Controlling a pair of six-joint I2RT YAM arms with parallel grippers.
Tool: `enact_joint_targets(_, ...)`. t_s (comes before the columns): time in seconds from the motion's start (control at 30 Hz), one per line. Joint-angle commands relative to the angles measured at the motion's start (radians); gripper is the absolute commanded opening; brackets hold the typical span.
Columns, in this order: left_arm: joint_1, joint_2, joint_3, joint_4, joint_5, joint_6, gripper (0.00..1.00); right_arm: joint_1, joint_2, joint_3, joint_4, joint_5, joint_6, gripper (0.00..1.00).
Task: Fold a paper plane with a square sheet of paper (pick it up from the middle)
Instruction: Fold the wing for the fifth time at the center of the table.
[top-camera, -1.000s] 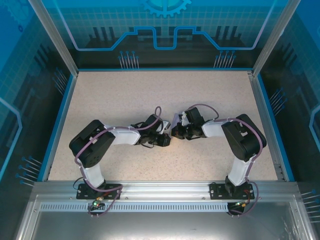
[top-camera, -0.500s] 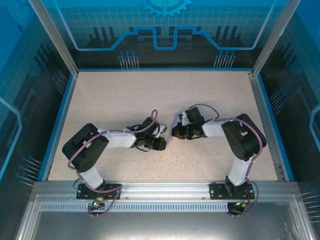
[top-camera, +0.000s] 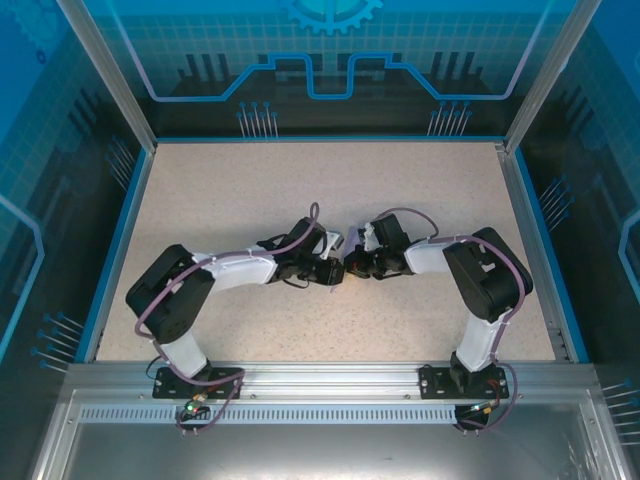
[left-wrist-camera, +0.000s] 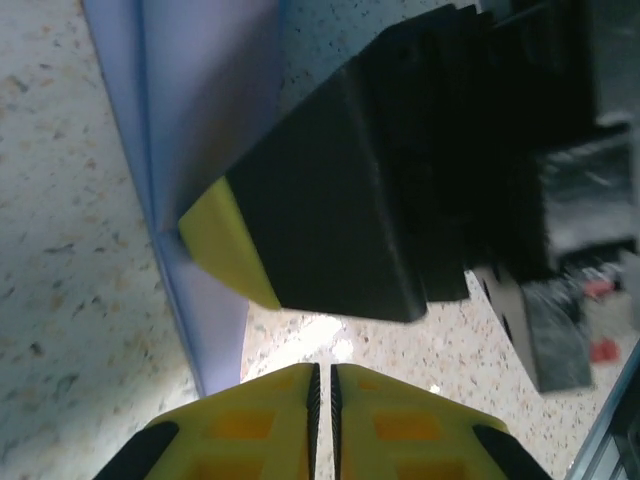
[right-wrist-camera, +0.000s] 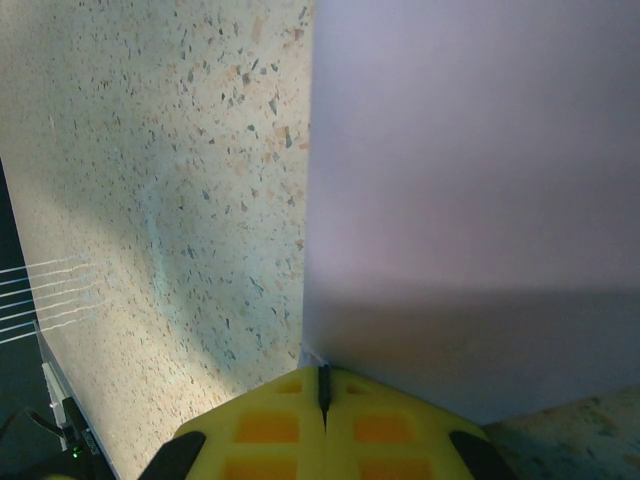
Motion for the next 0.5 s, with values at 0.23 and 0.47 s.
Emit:
enact_joint_targets(0.23,0.007,0.092,-0.012,0.011,0.000,0.019,0.14,-0.024,0.013,-0.047,-0.088,0.048,0.005,0.04)
enact_joint_targets(0.47,0.011,0.104,-0.066,0.012,-0.030,0.030,0.14,-0.026,-0.013,-0.036,-0.113,0.052,-0.001,0.04)
